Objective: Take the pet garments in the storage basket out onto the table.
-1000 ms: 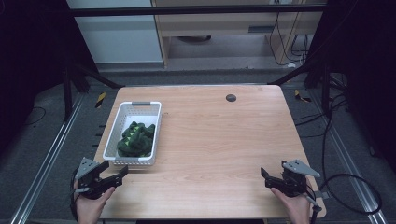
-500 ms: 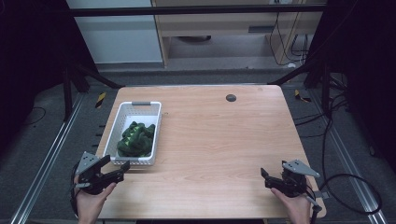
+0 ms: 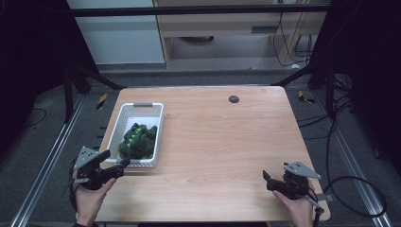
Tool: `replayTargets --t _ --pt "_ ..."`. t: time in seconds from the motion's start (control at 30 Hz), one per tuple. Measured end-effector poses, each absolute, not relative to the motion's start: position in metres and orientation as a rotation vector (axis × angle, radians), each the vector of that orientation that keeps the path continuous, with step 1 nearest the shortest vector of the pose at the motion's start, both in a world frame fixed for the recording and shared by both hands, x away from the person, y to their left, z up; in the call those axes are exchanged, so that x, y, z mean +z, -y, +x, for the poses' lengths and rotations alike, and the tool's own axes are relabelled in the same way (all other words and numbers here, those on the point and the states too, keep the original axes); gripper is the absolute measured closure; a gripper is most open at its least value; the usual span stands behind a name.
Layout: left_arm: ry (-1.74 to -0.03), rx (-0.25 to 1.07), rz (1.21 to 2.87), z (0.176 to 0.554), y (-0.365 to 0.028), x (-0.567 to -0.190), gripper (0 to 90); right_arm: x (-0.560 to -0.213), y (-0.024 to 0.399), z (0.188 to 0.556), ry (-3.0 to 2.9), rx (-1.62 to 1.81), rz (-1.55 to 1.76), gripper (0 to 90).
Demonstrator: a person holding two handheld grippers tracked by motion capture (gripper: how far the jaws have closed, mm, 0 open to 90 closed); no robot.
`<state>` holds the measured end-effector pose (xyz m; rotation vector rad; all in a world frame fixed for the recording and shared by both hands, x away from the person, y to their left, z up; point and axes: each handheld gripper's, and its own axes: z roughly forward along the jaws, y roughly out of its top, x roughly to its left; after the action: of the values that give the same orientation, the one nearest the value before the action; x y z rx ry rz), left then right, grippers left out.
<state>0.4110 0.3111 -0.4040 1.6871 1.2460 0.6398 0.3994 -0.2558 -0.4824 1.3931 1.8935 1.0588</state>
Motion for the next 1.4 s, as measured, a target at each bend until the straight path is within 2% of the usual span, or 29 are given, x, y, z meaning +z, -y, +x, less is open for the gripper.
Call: replayTargets --t 0.9,1.4 --pt "-1.295 0.637 1.664 0.452 -0.319 -0.393 16.2 -0.48 0.258 0.399 -1.89 1.057 1.388 14.1" --pt "-1.304 0.632 1.727 0.473 -0.309 -0.39 15.3 -0.482 0.256 0.401 -1.904 1.059 1.389 13.8"
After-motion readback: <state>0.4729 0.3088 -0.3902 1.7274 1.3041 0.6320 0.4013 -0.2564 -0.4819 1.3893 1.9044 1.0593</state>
